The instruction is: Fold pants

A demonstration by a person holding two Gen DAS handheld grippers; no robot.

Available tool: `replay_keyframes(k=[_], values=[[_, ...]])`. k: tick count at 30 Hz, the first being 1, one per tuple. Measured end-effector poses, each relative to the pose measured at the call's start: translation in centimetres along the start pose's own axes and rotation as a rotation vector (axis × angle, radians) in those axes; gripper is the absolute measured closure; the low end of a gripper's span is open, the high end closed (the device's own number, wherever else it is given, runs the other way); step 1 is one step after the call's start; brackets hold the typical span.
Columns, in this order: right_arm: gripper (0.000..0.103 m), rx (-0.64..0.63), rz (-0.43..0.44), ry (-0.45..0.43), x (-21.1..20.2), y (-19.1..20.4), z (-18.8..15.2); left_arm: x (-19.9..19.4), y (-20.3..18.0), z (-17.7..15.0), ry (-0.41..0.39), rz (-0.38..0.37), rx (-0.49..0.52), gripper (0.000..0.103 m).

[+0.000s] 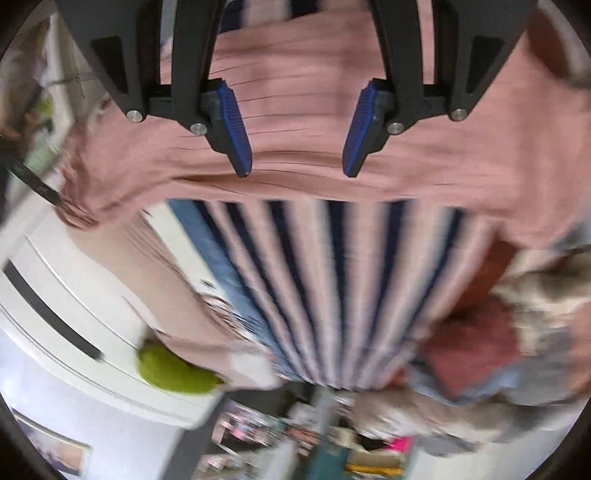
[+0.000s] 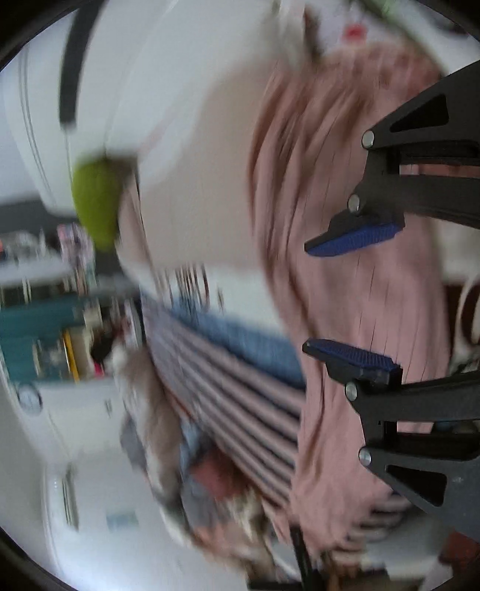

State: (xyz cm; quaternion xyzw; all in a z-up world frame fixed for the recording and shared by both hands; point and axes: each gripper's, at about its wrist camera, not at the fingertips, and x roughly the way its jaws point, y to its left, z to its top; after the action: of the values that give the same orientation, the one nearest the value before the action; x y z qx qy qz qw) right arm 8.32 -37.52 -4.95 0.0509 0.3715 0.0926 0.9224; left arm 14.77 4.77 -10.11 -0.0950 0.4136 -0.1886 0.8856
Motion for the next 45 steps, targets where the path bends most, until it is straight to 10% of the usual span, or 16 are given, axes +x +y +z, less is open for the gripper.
replay_keyframes(k=[3,11,25,28,33,45], values=[[0.09,-0.027,0.128,0.088,4.9,2.0,-0.4,3.8,-2.5,0.2,0.068,-0.061,0.059,0.062],[0.094,-0.058,0.233,0.3,14.3,4.1,-2.5,9.8,-3.5,0.7,0.196,-0.088,0.098,0.07],[0.097,-0.053,0.063,0.255,17.9,2.9,0.9,12.4,-2.2,3.2,0.154,-0.041,0.078,0.07],[0.092,-0.042,0.054,0.243,17.5,2.8,1.2,10.8,-1.9,3.2,0.119,-0.032,0.058,0.054],[0.044,-0.03,0.139,0.145,13.7,3.9,1.7,4.5,1.0,2.2,-0.007,0.048,-0.036,0.037],[0.036,0.039,0.225,0.022,6.4,7.5,0.1,-8.7,12.2,-6.3,-0.188,0.249,-0.419,0.031]])
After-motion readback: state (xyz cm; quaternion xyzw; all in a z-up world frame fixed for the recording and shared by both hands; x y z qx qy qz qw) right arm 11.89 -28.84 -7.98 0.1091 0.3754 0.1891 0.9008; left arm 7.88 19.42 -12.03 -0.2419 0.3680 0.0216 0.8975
